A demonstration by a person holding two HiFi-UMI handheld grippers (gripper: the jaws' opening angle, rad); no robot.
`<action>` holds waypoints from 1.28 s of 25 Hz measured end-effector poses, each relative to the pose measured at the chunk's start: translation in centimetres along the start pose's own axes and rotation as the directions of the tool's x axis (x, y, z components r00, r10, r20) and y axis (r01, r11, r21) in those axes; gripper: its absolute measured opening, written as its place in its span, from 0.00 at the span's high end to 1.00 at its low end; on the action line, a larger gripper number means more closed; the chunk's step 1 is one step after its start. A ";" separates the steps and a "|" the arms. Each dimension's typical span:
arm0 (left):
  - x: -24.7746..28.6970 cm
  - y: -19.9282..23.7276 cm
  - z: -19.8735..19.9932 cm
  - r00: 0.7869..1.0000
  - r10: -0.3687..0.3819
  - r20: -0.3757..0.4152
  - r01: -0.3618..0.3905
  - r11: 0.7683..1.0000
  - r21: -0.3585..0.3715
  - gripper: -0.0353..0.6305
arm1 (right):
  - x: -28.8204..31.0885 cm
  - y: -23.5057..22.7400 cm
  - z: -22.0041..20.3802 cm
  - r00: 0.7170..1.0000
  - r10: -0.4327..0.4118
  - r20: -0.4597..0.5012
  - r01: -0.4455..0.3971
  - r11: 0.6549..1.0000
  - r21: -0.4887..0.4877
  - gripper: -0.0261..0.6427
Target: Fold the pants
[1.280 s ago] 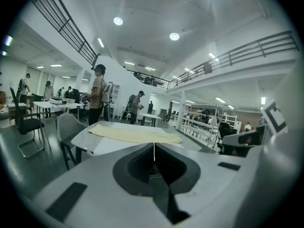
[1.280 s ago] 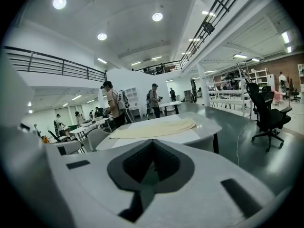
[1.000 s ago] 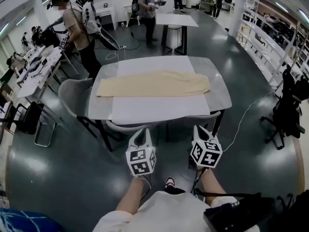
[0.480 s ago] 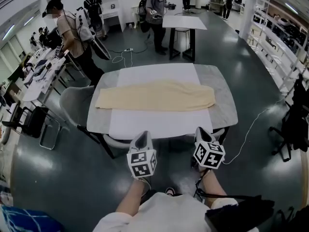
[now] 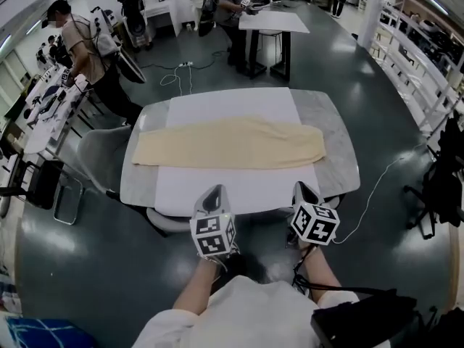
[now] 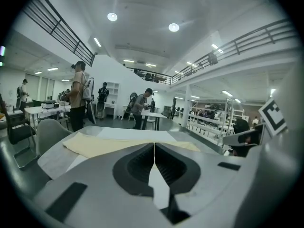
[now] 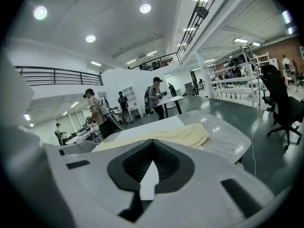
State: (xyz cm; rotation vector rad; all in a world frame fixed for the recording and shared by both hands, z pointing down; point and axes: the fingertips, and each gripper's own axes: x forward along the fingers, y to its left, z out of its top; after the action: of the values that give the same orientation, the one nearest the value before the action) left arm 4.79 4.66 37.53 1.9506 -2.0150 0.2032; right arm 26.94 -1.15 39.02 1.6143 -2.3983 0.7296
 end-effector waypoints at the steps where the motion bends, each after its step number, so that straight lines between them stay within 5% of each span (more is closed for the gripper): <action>1: 1.1 0.3 0.5 1.000 -0.005 0.006 0.005 1.000 -0.002 0.93 | 0.9 -0.1 0.7 1.000 -0.006 0.005 0.006 1.000 -0.004 0.97; 7: 8.9 4.1 4.2 0.999 -0.025 0.020 0.025 1.000 -0.004 0.93 | 8.4 0.5 5.1 0.999 -0.046 0.017 0.046 0.999 -0.019 0.97; 17: 20.8 9.2 5.4 0.997 -0.056 -0.047 0.055 0.998 -0.038 0.93 | 19.3 1.2 6.6 0.995 -0.093 -0.043 0.092 0.995 -0.027 0.97; 32: 29.5 1.2 3.8 0.988 -0.103 -0.116 0.101 0.995 -0.025 0.93 | 24.0 -9.0 7.0 0.983 -0.136 -0.126 0.139 0.990 0.015 0.97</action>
State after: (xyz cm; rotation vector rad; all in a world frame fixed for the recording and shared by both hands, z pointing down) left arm 2.85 -24.32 43.86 1.9752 -1.8319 0.2665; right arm 26.31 -27.02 45.13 1.6716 -2.1758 0.8104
